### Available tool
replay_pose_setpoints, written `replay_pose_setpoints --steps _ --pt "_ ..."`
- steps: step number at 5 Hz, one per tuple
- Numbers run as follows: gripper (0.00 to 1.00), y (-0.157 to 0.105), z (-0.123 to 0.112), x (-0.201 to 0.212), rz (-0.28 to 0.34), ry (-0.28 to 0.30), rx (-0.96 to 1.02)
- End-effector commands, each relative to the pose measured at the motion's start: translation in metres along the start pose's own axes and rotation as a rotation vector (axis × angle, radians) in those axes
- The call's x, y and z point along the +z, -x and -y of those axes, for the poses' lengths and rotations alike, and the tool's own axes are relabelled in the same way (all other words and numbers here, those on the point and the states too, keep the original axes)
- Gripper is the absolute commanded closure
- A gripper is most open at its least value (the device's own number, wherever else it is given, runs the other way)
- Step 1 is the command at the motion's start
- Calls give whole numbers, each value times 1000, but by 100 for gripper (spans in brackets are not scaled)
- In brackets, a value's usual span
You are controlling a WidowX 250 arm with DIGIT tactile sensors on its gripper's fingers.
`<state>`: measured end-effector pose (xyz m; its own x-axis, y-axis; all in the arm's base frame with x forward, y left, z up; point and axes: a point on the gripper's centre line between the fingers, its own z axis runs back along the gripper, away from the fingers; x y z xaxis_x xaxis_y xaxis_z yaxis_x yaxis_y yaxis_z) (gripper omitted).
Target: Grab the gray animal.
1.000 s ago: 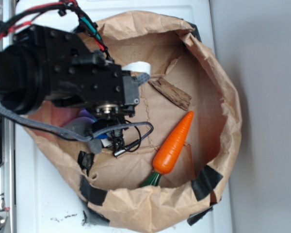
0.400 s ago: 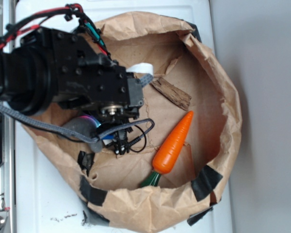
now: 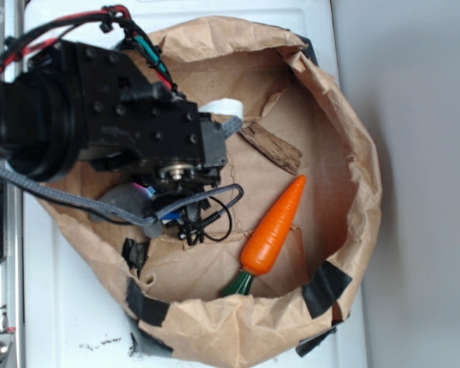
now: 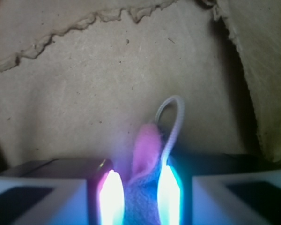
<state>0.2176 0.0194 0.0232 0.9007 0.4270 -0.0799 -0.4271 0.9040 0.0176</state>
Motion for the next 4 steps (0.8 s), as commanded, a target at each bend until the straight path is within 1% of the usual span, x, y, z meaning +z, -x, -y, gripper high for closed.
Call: replay_pose_setpoints --steps 1,2,3,4 --pt "100 -5 -14 26 31 75 -5" --pt "100 -8 -18 40 22 120 -5" --pt "100 -12 -24 55 14 187 -1" --pt "100 -12 -29 69 39 238 -22"
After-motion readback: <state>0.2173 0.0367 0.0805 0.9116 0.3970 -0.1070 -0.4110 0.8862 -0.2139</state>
